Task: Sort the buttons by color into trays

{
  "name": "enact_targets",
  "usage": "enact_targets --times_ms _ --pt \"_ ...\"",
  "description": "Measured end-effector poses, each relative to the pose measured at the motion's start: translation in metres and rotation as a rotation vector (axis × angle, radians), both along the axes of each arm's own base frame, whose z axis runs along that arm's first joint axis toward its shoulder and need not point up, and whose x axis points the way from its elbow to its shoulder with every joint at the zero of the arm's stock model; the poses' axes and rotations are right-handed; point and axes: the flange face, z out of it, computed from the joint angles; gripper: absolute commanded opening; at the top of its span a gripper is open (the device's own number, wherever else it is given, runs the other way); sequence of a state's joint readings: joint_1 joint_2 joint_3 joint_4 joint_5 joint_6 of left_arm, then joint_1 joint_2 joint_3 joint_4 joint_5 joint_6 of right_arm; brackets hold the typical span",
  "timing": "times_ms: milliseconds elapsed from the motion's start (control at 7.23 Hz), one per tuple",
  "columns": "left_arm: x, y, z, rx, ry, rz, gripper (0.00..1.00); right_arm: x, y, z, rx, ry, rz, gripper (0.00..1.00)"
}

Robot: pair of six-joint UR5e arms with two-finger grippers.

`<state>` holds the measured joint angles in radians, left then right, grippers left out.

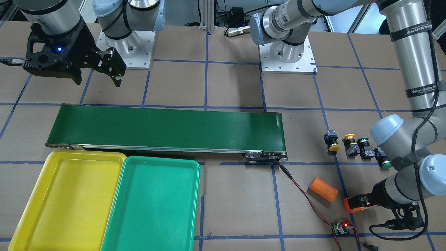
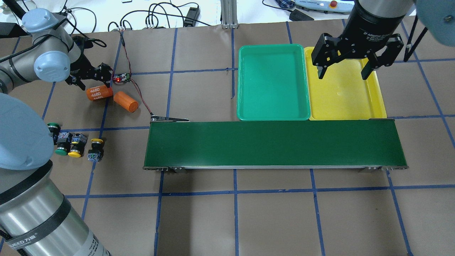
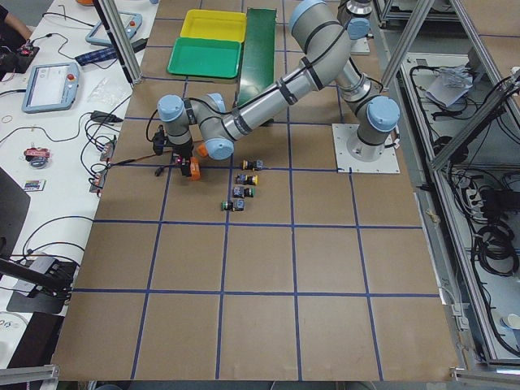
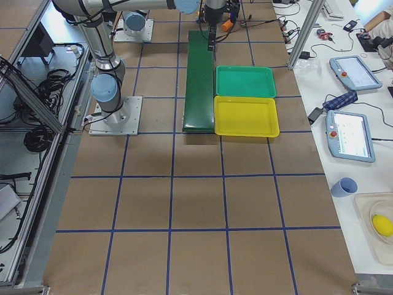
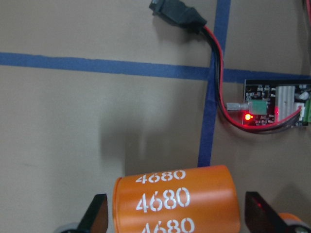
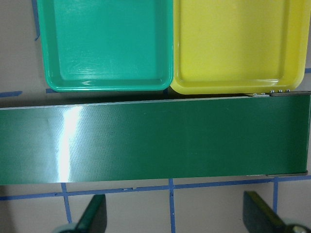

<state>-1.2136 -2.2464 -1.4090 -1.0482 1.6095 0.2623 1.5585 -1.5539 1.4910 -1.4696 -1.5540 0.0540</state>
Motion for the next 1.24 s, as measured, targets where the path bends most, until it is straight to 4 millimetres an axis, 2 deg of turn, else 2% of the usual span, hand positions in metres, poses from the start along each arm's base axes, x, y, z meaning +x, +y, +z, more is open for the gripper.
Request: enact_targets --times_ms 691,829,968,1244 --pt "-0.001 0.004 -0.012 0.029 -0.004 0.000 1.00 0.000 0.002 -0.002 0.006 0.000 0.000 1.00" --pt "-0.001 0.004 -0.015 0.036 -0.002 0.000 0.66 0.000 0.002 -0.002 0.006 0.000 0.000 1.00" --pt "0.000 0.003 -0.016 0.042 0.000 0.000 0.02 0.000 0.002 -0.002 0.006 0.000 0.000 1.00" --pt "0.000 0.001 -0.015 0.044 0.001 -0.001 0.00 0.000 0.003 -0.003 0.007 0.000 -0.001 1.00"
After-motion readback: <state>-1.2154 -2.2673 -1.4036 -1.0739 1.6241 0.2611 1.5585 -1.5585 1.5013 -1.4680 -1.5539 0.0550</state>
